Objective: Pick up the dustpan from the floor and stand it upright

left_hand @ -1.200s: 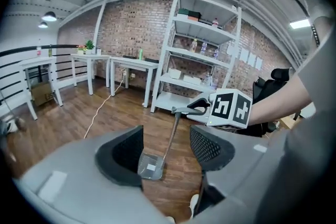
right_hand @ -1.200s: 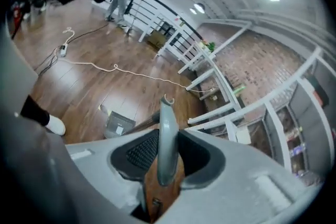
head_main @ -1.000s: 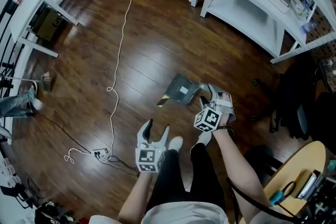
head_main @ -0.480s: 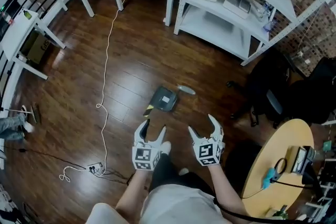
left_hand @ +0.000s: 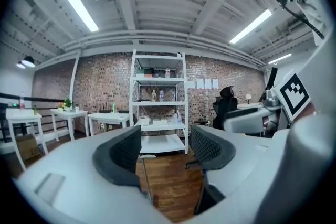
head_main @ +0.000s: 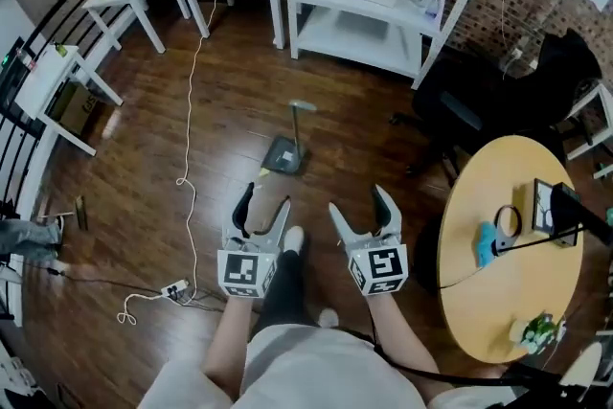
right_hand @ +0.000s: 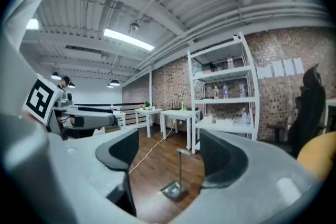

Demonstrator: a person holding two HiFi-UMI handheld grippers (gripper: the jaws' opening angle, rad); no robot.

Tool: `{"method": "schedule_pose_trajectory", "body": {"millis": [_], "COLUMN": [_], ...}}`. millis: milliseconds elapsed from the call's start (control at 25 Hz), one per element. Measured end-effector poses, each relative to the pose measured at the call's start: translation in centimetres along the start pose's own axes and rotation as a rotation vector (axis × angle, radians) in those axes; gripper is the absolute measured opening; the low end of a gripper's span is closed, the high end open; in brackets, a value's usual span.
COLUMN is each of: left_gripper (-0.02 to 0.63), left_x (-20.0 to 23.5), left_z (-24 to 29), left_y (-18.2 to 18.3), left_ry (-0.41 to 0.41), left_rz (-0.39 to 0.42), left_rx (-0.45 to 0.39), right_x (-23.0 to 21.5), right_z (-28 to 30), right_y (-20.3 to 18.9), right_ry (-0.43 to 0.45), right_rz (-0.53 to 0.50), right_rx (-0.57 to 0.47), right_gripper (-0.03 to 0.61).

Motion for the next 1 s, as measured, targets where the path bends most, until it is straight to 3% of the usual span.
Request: {"method": "schedule_pose_trajectory", "body": {"millis": [80,200,320,440,560,720,1000], "left_gripper": [0.307,0.307,0.305,0.302,0.302,0.268,0.301], "left_x": [-2.8,-6.8,-8.7,-9.8,-10.4,-7.8,-5.8], "left_z": [-5.4,-11.3,-13.6,-16.2,-18.3,-20.6,-21.7], "left_y": [1.2,0.7,1.8,2.9,3.4,3.7,4.6], "left_ry": [0.027,0.059,0.081,0.058,0.046,0.172,0.148], "left_rz": [0.023,-0.014,-0.055,-0.036,0.008,0.003,-0.034], "left_rx": [0.013,0.071,0.051,-0.006,-0.046,-0.082,-0.099], "right_x": [2.6,4.6,4.4,4.7,4.7,6.6,10.3], "right_z": [-5.2,-13.0,-17.1,-19.8,-21.2,-21.0,-19.2], "right_y": [-1.5,-3.1,-1.2,1.7,2.9,3.9,5.0], "right_ry": [0.032,0.039,-0.013,-0.106,-0.155,-0.157,-0.129], "right_rz": [0.076,0.131,0.083,0.007,-0.031,-0.083,-0.117], "right_rx": [0.037,0.069,0.02,-0.076,-0.103,-0.06,-0.076], "right_gripper": [0.347,0.326,0.284,0.264,0.264,0.304,0.331]}}
Point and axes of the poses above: the fingertips, and each gripper's own axes: z forward along the fingers, x to its left, y out of its top, the point moved 2 cm from there along -z, backward along the fingers, and after that the axes turned 1 degree about x, right-handed, at the moved point
